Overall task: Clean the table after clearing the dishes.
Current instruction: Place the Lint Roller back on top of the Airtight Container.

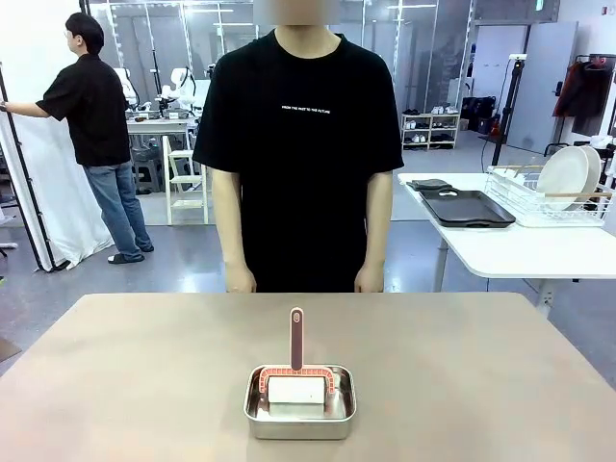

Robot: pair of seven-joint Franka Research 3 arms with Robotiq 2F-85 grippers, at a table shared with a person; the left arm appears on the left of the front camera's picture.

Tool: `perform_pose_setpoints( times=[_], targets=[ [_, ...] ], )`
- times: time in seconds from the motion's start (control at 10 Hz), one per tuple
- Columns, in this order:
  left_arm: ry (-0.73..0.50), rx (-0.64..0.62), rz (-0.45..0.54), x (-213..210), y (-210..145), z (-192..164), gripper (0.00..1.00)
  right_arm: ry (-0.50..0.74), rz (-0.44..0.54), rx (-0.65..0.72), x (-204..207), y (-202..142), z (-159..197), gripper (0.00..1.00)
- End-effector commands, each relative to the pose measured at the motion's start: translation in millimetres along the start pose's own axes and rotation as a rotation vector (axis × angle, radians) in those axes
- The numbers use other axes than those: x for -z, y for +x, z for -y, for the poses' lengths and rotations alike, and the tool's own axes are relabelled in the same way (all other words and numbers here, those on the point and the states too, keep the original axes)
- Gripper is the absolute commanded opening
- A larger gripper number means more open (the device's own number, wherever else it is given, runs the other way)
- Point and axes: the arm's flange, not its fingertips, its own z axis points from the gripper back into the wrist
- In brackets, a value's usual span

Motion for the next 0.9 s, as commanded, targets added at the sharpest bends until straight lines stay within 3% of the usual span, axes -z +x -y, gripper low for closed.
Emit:
perform_pose_setpoints(
  times=[0.0,0.5,0.8],
  targets=[
    [0.025,-0.078,0.061,-18,1,-12,1.00,-0.002,0.002,-0.002,-1,0,-3,1.00],
    [0.090,-0.130,0.041,-25,0,-20,1.00,-0.002,0.002,-0.002,-1,0,-3,1.00],
    [0.049,-0.108,0.063,-28,-9,-27,1.00,-0.002,0.002,-0.002,-1,0,-3,1.00]
  ],
)
